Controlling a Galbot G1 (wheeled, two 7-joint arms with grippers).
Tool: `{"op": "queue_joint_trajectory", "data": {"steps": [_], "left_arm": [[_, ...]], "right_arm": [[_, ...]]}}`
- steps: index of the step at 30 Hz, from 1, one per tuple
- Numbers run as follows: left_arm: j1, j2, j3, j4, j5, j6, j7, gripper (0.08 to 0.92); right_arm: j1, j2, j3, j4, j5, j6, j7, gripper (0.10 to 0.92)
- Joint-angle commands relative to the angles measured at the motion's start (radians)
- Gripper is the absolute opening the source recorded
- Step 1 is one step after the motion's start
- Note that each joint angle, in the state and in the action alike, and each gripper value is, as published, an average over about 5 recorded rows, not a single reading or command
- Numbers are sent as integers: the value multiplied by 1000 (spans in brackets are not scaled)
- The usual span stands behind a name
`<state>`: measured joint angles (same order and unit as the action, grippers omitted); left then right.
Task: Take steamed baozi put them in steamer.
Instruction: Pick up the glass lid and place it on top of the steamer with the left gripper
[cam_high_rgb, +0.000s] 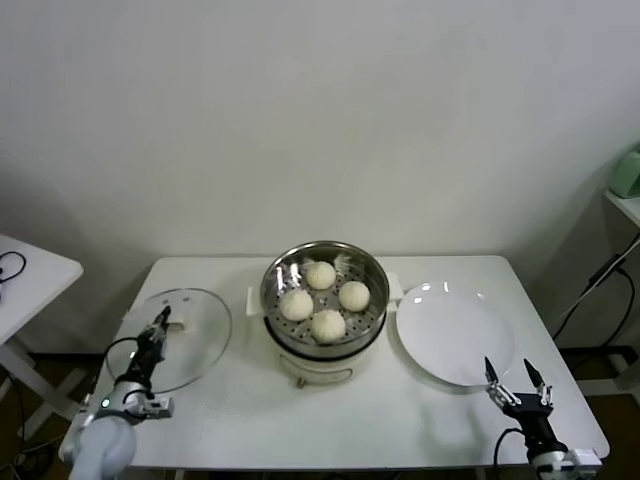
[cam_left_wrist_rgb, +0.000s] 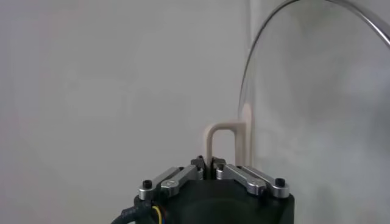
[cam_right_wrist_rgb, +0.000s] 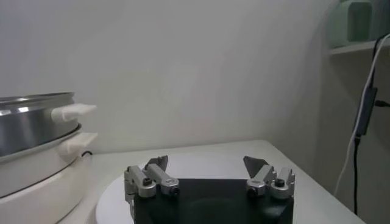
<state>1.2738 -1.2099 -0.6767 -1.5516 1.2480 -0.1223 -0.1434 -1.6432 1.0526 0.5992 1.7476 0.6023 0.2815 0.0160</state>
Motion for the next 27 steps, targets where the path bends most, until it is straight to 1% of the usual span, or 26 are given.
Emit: {"op": "queue_joint_trajectory", "data": {"steps": [1,5,9,13,16,20,24,27], "left_arm": [[50,120,11,-267,-179,131,100,150],[71,177,21,-356,-223,193,130,150],[87,237,43,-446,-293,292,163,150],[67,272,84,-522,-314,382,182,150],[36,281,139,-556,-303,448,194,150],[-19,282,242,-569,-281,540,207,150],[-85,267,352,-565,-265,630,211,150],[-135,247,441,-565,-247,696,229,150]], "right_arm": [[-1,-5,0,-5,-1,7,-1,823],[-3,-8,0,-7,-2,10,0,823],[-4,-11,-1,-12,-3,13,0,823],[-2,-10,-6,-19,-6,15,0,823],[2,-7,-11,-23,-14,14,0,823],[5,-2,-13,-26,-27,8,4,823],[2,-2,-11,-33,-40,3,9,823],[-2,-2,-8,-39,-45,4,10,823]]}}
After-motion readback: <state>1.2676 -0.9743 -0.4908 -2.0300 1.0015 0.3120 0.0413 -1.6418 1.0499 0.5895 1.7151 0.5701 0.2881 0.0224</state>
